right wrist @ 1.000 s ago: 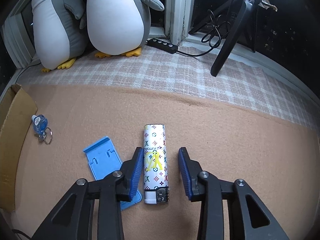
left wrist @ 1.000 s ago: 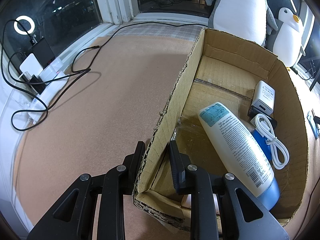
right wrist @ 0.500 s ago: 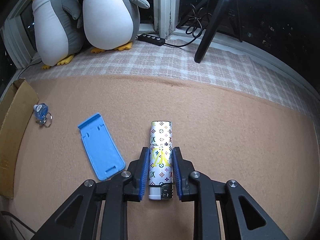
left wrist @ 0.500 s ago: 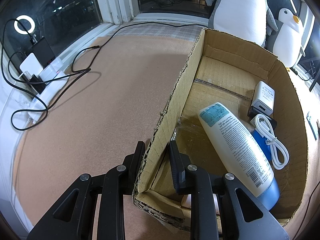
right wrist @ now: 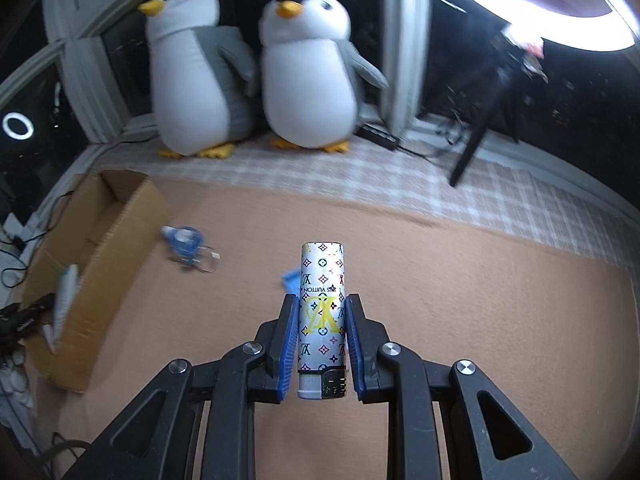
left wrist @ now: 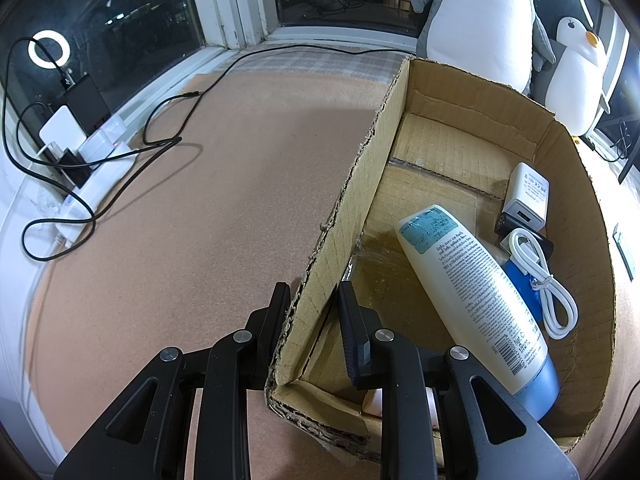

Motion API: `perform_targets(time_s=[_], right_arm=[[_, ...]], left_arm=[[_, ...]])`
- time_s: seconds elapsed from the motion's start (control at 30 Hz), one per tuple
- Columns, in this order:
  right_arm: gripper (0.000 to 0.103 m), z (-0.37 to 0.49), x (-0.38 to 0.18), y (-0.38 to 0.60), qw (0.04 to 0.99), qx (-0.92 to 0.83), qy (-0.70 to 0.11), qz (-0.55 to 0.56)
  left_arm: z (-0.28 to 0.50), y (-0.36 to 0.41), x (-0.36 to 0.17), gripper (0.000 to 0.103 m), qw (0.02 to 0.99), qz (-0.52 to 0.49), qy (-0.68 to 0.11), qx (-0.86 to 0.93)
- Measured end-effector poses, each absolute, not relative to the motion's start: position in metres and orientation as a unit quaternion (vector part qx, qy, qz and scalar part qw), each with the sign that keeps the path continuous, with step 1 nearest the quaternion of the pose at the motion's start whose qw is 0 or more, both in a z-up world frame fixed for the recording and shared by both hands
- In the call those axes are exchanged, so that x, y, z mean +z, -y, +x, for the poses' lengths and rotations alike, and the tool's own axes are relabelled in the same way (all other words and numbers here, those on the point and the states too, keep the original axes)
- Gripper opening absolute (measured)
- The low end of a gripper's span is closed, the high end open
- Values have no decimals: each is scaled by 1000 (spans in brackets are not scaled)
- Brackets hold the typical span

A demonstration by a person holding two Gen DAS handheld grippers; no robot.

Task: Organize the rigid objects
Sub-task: 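Lift the patterned lighter and carry it over the box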

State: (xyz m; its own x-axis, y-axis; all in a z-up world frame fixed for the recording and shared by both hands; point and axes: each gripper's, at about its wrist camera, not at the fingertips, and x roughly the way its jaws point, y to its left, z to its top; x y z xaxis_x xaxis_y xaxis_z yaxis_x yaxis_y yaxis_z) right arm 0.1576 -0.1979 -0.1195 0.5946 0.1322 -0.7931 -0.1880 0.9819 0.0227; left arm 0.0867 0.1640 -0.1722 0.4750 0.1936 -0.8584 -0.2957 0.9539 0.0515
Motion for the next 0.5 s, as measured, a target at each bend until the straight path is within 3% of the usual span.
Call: perform_targets(time_s=[0.5], right_arm=[[21,134,-93,71,880,224,-414,-68]], left_arm=[[87,-165,-173,21,858,-53,-491,142]])
